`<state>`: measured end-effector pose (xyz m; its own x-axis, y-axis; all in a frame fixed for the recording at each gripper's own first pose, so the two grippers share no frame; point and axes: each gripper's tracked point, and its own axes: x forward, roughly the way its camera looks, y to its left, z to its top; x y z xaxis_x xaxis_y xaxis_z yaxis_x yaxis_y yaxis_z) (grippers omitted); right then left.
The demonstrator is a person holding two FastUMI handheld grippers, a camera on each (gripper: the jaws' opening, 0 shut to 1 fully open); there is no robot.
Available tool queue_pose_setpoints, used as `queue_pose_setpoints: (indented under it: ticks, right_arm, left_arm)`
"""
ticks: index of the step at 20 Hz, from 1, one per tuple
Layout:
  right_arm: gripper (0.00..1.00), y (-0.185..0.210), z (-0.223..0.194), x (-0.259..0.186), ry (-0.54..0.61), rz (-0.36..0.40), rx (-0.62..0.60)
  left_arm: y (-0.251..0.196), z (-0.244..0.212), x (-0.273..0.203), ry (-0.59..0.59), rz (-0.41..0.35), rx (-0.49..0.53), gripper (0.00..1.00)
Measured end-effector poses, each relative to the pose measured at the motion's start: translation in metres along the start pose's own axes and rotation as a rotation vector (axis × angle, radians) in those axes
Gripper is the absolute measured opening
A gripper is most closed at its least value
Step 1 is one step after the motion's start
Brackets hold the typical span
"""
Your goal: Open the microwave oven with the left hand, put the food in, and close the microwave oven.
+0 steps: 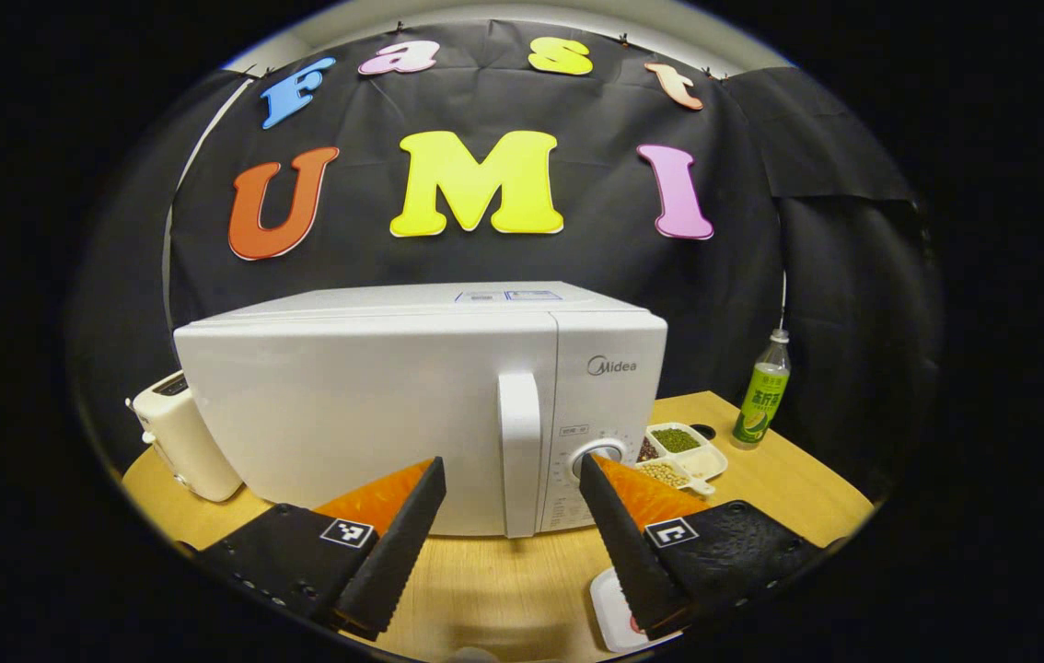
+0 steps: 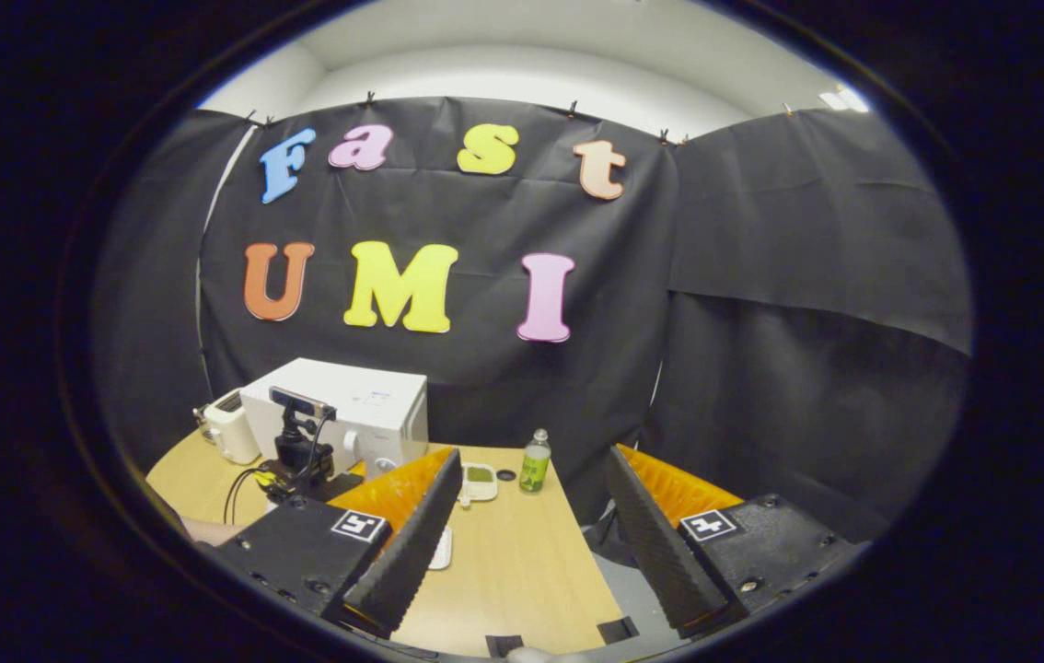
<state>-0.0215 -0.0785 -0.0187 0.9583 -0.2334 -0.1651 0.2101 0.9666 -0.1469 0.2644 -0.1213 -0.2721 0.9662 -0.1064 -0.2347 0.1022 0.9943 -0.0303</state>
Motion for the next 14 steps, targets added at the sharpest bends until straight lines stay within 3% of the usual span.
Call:
queue_pose_setpoints:
  ticks: [1,4,5,6,7,8,9,10,11,12,14]
  right_arm:
    - [1.0,-0.003,-0.005,-0.001,0.011,-0.005,-0.003]
    - [1.0,-0.011,-0.014,0.002,0.04,-0.02,-0.016]
    - [0.93,-0.012,-0.017,0.002,0.047,-0.021,-0.021]
    - [0.93,-0.011,-0.018,0.003,0.054,-0.017,-0.024]
    - [1.0,-0.011,-0.021,0.004,0.061,-0.011,-0.027]
    - [1.0,-0.011,-0.021,0.005,0.063,-0.008,-0.029]
    - [0.94,-0.01,-0.02,0.005,0.063,-0.002,-0.033]
    - [1.0,-0.009,-0.02,0.006,0.062,0.005,-0.039]
    - [0.94,-0.007,-0.018,0.005,0.057,0.012,-0.045]
    - [0.94,-0.004,-0.015,0.005,0.051,0.028,-0.046]
    - [0.94,0.0,-0.014,0.006,0.044,0.046,-0.05]
  left_arm:
    - [0.003,0.0,0.008,-0.001,0.011,-0.014,0.75]
    - [-0.001,0.003,0.02,0.018,-0.003,-0.06,0.71]
    - [-0.005,0.004,0.021,0.017,-0.029,-0.075,0.53]
    - [-0.011,0.003,0.022,0.02,-0.07,-0.095,0.45]
    - [-0.01,0.004,0.017,0.019,-0.065,-0.087,0.37]
    - [-0.01,0.005,0.016,0.018,-0.061,-0.062,0.27]
    - [-0.009,0.005,0.015,0.017,-0.057,-0.044,0.23]
    - [-0.009,0.004,0.015,0.018,-0.058,-0.041,0.17]
    - [-0.01,0.004,0.016,0.021,-0.065,-0.057,0.17]
    - [-0.01,0.003,0.015,0.026,-0.08,-0.089,0.05]
    - [-0.013,0.003,0.011,0.039,-0.114,-0.132,0.05]
